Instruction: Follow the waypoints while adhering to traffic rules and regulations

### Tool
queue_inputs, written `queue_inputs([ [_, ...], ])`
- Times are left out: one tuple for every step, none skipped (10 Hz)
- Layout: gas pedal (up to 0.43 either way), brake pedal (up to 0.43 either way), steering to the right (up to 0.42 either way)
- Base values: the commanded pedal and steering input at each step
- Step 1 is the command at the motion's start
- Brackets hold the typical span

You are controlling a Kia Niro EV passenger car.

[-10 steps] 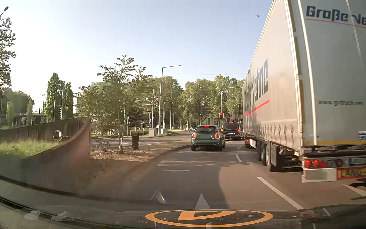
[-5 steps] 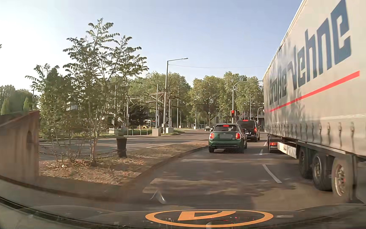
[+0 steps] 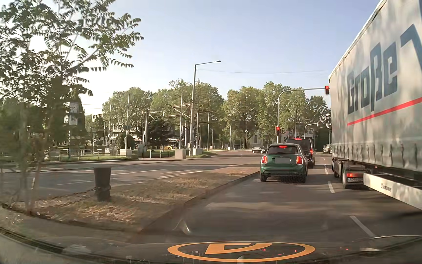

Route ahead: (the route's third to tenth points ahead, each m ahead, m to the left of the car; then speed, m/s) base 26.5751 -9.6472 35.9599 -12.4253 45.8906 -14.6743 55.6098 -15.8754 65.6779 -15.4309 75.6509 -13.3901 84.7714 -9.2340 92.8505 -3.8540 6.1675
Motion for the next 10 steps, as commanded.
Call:
queue_inputs([
  [0.000,0.207,0.043],
  [0.000,0.207,0.068],
  [0.000,0.213,0.087],
  [0.000,0.213,0.114],
  [0.000,0.220,0.139],
  [0.000,0.226,0.153],
  [0.000,0.232,0.165],
  [0.000,0.244,0.174],
  [0.000,0.250,0.186],
  [0.000,0.256,0.196],
])
